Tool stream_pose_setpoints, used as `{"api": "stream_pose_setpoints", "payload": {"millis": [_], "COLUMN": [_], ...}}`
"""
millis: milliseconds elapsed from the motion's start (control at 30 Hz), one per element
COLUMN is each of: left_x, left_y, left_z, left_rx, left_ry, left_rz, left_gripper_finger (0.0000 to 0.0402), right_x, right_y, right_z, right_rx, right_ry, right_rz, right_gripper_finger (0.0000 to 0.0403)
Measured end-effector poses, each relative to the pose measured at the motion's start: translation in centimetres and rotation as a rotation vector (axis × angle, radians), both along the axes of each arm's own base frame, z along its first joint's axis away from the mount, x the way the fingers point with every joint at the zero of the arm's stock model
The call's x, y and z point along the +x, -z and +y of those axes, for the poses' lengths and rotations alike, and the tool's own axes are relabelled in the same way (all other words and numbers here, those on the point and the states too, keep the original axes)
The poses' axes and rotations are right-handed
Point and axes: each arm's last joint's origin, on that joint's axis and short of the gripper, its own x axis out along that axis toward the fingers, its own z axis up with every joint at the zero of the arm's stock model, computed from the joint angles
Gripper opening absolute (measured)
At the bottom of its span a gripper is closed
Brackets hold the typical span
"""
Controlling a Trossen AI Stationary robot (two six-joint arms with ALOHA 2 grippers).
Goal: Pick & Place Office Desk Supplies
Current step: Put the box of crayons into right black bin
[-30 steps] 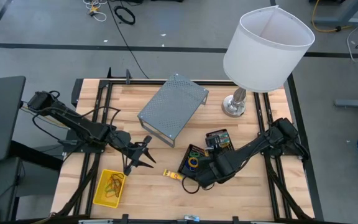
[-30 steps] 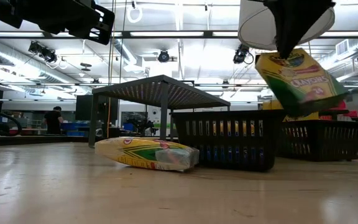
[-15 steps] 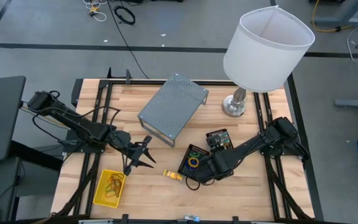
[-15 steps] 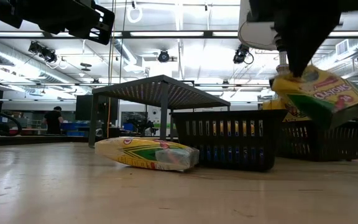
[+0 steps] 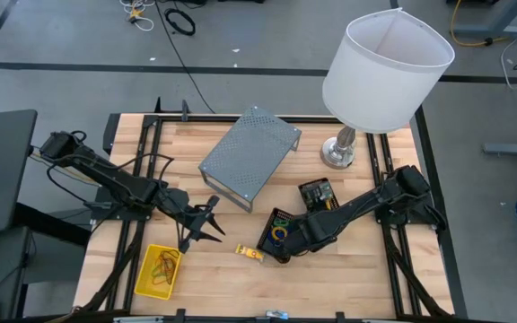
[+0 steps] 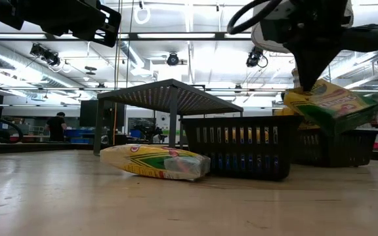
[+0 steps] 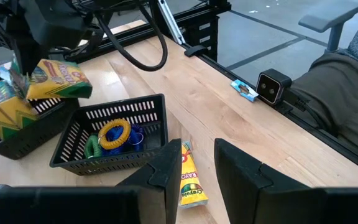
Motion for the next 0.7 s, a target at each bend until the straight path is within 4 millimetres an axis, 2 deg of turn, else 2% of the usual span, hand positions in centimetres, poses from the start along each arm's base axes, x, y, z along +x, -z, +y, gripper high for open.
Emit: {"api": "stream_pose_setpoints", "payload": {"millis": [200, 500, 700], "left_x": [0.0, 0.0, 0.0], "left_y": [0.0, -0.1, 0.0], "left_z": [0.0, 0.0, -0.1], "left_rx": [0.0, -0.003, -0.006], "left_ry": [0.0, 0.0, 0.01], "left_rz": [0.0, -0.005, -0.004], "left_gripper_finger": [0.0103, 0.0103, 0.0103], "right_x": [-0.2, -0.7, -0.7], "right_y": [-0.9, -3.3, -3.6], "right_z": [-0.1, -0.7, -1.2], "right_rx": [0.006, -0.043, -0.063], "right_ry": [-0.007, -0.028, -0.048], "right_rz": [-0.033, -0.144, -0.143], "right_gripper_finger": [0.0, 0.0, 0.0]}}
